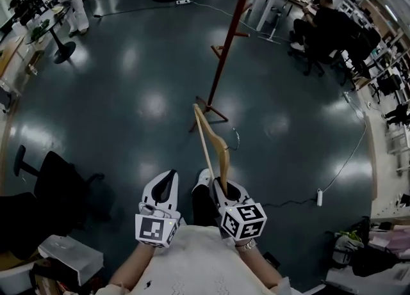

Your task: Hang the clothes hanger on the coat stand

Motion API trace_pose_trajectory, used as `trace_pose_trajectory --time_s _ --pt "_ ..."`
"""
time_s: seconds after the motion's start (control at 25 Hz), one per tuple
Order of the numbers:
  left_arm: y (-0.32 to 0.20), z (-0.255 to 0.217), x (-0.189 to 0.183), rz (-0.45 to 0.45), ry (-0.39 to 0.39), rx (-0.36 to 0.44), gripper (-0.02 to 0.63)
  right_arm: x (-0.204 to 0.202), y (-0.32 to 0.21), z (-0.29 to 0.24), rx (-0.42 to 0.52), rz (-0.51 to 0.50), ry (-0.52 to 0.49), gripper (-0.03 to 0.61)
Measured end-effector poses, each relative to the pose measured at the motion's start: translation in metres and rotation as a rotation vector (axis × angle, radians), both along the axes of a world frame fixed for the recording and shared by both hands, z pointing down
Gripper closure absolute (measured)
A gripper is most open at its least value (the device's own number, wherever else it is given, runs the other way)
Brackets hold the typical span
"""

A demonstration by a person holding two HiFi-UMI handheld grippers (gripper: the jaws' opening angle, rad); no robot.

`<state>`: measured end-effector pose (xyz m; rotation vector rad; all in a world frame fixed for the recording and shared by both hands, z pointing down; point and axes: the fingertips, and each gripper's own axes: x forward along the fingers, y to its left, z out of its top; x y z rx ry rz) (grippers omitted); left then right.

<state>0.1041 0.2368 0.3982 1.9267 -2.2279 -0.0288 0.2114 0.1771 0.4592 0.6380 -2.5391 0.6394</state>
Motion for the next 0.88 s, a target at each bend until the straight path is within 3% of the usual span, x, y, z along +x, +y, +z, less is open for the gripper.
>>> trace_pose_trajectory --time_s 0.28,0.48,0.64,0.88 --pt "-0.138 -0.005 -0.056 -0.008 -0.045 -0.013 0.601 -0.061 -0.130 -0.003 -0.035 -0.042 -0.019 0.535" --pt "-0.208 -0.019 -0.082 -0.061 -0.051 0.009 0.601 -0.098 -0.203 -0.008 -0.045 -0.108 -0.033 0.535" --pt "-0.247 -0.024 -0.096 -0.102 -0.037 -0.003 0.601 -0.121 -0.242 -0.019 -0.041 -0.146 -0.046 0.535" --pt "-0.291 -0.024 -0.126 -0.080 -0.049 0.019 0.601 -0.146 -0.270 -0.009 -0.038 -0.152 -0.019 0.535"
